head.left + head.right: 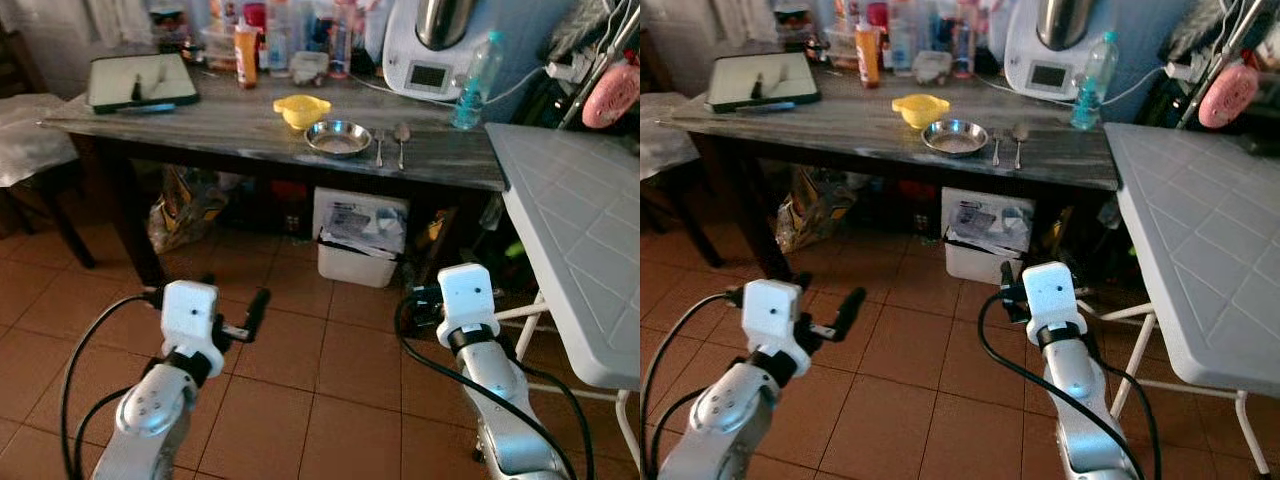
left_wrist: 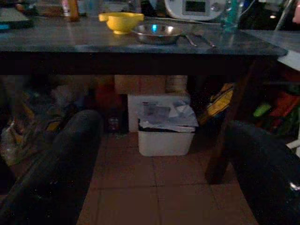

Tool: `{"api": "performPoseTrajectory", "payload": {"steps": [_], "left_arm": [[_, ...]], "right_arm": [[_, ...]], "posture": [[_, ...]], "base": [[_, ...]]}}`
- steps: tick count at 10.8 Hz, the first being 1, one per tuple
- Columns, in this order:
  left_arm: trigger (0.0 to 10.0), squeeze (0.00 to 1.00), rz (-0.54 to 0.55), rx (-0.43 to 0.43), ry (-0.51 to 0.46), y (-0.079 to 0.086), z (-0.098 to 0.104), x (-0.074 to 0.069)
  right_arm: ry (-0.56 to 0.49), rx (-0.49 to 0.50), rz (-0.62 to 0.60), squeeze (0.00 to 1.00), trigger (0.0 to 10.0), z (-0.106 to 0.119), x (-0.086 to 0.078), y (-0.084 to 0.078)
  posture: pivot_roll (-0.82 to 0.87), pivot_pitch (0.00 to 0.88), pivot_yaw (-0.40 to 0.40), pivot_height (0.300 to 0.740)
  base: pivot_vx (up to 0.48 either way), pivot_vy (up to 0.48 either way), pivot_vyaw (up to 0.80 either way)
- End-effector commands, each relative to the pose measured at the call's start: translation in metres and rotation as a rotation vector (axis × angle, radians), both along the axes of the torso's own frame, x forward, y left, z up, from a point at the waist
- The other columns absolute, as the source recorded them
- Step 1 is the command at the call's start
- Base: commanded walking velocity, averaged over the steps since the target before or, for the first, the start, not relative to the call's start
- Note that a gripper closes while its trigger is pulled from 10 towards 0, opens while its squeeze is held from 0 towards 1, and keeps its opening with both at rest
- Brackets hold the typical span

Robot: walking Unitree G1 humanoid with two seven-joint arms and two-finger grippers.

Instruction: Setting the table

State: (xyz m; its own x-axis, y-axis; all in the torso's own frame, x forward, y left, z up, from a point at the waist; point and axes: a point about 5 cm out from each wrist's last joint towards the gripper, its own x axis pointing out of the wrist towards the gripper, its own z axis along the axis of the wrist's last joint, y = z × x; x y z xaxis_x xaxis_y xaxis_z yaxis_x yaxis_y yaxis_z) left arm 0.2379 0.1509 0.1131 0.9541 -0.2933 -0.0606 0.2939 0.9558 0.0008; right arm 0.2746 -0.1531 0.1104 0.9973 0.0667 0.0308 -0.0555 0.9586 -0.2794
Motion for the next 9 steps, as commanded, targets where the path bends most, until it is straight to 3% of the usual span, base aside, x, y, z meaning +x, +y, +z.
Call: {"api": "performPoseTrajectory", "payload": {"steps": [1,9], "left_arm": [[10.0,0.0,-0.015,-0.004,-0.007,-0.0013,0.001,0.0008],[10.0,0.0,-0.044,-0.018,0.001,-0.0032,-0.0002,0.0016]], "right_arm": [[-0.019,-0.004,-0.011,0.03,10.0,0.0047,0.0017,-0.0017],[-0.033,-0.013,-0.033,0.02,10.0,0.0069,0.0059,-0.0037]], "posture": [[0.15,0.015,-0.046,0.74],[0.15,0.009,-0.045,0.74]], "base": [[0.0,-0.262,0.0],[0.0,-0.322,0.0]]}}
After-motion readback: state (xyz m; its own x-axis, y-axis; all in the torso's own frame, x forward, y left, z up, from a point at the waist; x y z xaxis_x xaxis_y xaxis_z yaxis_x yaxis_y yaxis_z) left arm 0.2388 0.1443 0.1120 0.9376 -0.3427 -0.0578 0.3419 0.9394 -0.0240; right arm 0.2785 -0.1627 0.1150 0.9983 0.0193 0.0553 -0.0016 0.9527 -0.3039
